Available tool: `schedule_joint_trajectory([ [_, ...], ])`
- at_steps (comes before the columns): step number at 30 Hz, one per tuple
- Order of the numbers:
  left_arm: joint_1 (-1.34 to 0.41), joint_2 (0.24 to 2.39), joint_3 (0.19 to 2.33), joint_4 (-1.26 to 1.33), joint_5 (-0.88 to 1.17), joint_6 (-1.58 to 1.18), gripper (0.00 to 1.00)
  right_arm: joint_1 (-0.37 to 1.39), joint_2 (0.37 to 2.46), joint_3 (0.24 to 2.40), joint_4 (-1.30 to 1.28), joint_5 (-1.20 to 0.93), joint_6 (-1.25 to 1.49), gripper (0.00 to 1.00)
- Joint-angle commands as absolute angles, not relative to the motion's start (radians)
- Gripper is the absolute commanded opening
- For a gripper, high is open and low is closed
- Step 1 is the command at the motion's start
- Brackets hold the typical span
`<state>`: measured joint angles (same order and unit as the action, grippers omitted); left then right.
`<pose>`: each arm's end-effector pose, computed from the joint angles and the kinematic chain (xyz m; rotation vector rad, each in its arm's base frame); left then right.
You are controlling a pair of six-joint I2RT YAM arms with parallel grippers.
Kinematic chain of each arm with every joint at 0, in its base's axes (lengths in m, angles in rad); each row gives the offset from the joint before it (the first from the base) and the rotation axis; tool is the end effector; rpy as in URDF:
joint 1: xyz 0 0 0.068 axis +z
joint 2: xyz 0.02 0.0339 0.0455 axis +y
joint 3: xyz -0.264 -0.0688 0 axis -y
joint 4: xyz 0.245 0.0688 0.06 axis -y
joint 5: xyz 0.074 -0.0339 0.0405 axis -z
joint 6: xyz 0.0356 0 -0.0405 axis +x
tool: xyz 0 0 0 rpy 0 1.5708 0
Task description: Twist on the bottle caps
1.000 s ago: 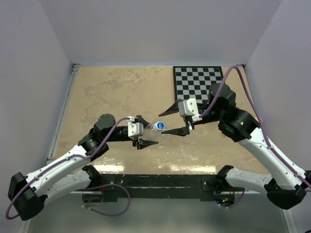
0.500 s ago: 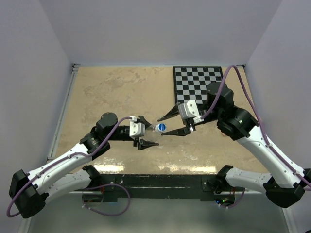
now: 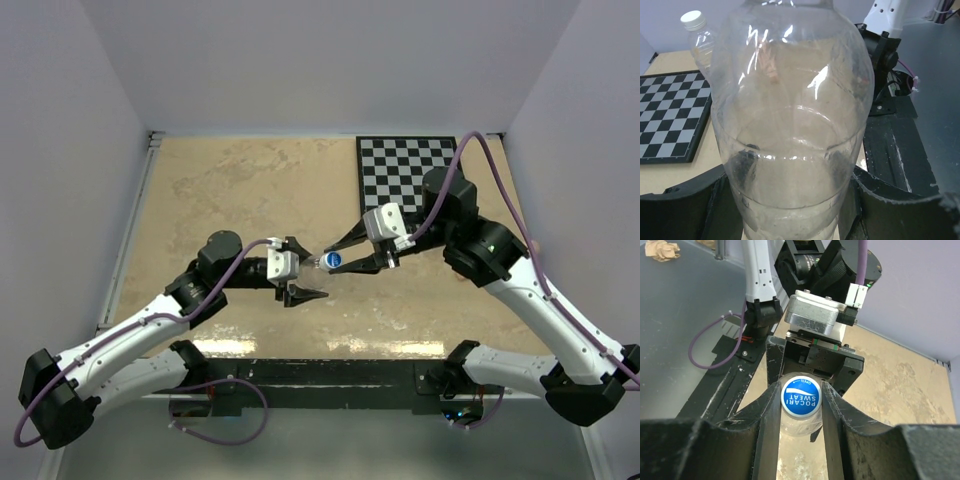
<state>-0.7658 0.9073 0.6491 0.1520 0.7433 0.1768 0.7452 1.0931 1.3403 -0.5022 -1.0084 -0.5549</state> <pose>0.1341 -0.1624 0.3063 1.2741 1.2170 -1.0541 0.1350 0.1655 0.4426 -1.5851 0.9027 1.0448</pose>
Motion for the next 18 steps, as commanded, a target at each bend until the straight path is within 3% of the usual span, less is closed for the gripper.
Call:
schedule_joint_trajectory([
  [1,-0.762,0.867,0.698,0.224,0.628,0.173,0.00,0.744,1.075,1.324,-0.416,-0.928,-0.457,0.00],
  [7,-0.802,0.818,0.667,0.291,0.375,0.167,0.00,0.742,1.054,1.263,-0.275,-0.772,-0.266,0.00],
  [18,-1.028,0.860,0.632,0.538,-0.227,0.207,0.00,0.744,1.048,1.158,-0.106,-0.582,-0.006,0.00],
])
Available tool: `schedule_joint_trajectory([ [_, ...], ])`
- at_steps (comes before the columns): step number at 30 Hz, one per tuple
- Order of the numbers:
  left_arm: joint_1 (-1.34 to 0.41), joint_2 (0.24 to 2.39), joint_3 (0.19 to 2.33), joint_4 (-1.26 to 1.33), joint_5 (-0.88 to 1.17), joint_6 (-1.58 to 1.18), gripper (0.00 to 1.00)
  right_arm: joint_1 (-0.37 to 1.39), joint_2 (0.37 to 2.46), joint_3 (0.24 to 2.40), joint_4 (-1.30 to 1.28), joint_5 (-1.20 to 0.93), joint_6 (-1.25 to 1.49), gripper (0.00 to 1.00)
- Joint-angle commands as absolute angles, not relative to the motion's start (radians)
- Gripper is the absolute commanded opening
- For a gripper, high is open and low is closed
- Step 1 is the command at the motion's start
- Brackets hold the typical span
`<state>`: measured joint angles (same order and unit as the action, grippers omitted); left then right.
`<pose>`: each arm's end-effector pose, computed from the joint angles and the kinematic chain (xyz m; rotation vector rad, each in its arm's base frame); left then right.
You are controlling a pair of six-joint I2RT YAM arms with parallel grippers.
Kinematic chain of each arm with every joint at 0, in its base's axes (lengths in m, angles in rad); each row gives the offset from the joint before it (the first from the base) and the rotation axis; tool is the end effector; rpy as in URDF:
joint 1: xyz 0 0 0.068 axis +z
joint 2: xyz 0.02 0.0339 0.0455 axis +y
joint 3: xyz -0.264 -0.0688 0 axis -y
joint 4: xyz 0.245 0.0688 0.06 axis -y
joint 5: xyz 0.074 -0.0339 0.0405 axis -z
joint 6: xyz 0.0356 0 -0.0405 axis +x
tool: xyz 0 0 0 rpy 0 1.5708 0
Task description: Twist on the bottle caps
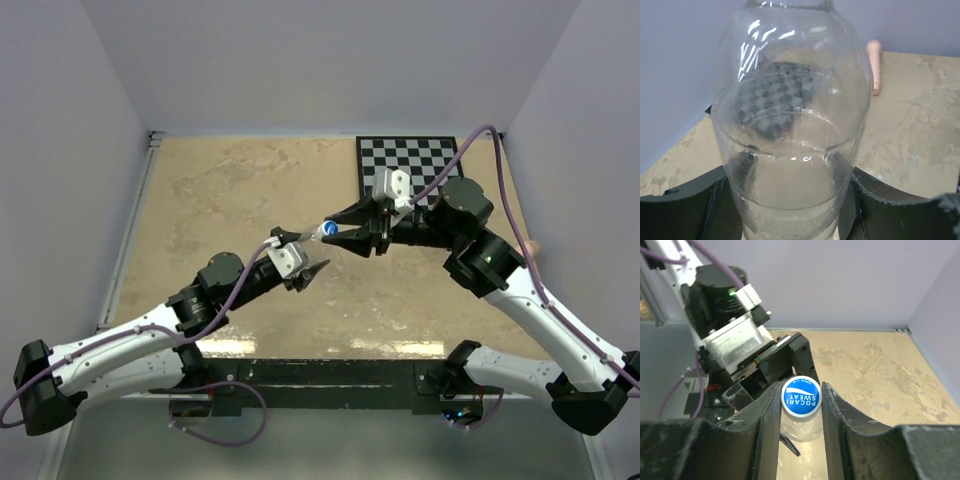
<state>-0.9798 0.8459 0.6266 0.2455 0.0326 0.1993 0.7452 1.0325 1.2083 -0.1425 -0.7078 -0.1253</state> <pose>0.1142 -0.1723 0.3193 0.9004 1.2985 -0.6408 0.1433 0.1637 0.4455 -1.1763 1.1422 1.0219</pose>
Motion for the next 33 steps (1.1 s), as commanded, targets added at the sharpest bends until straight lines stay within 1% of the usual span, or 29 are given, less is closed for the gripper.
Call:
schedule_joint_trajectory([
  [1,-1.037,0.874,0.630,0.573,-0.260,0.210,0.00,0.744,1.049,1.151,-0.100,-0.563,0.035,0.00],
  [6,-1.078,0.969,0.655,0.689,-0.461,0.218,0.00,0.750,1.058,1.120,-0.089,-0.457,0.106,0.00],
  [10,-1.124,1.038,0.637,0.857,-0.641,0.270,0.00,0.756,1.057,1.088,-0.063,-0.419,0.124,0.00],
  [12,-1.137,1.063,0.637,0.885,-0.675,0.279,0.00,0.756,1.057,1.080,-0.057,-0.410,0.130,0.00],
  [14,-1.137,1.072,0.647,0.858,-0.676,0.264,0.00,0.756,1.049,1.071,-0.035,-0.423,0.133,0.01],
  [16,-1.137,1.069,0.650,0.818,-0.667,0.247,0.00,0.756,1.042,1.071,-0.022,-0.449,0.115,0.19],
  [18,-1.137,1.055,0.649,0.775,-0.647,0.226,0.00,0.756,1.029,1.074,-0.012,-0.485,0.100,0.33],
  [22,-1.134,1.016,0.647,0.648,-0.612,0.177,0.00,0.756,0.990,1.100,0.018,-0.517,0.071,0.57],
  [25,-1.121,0.977,0.631,0.543,-0.571,0.147,0.00,0.755,0.971,1.130,0.018,-0.571,0.009,0.70],
  [28,-1.071,0.914,0.608,0.448,-0.430,0.103,0.00,0.753,0.960,1.158,-0.027,-0.581,-0.073,0.74],
  [33,-0.863,0.825,0.581,0.356,0.082,0.035,0.00,0.741,0.956,1.192,-0.106,-0.685,-0.214,0.75],
])
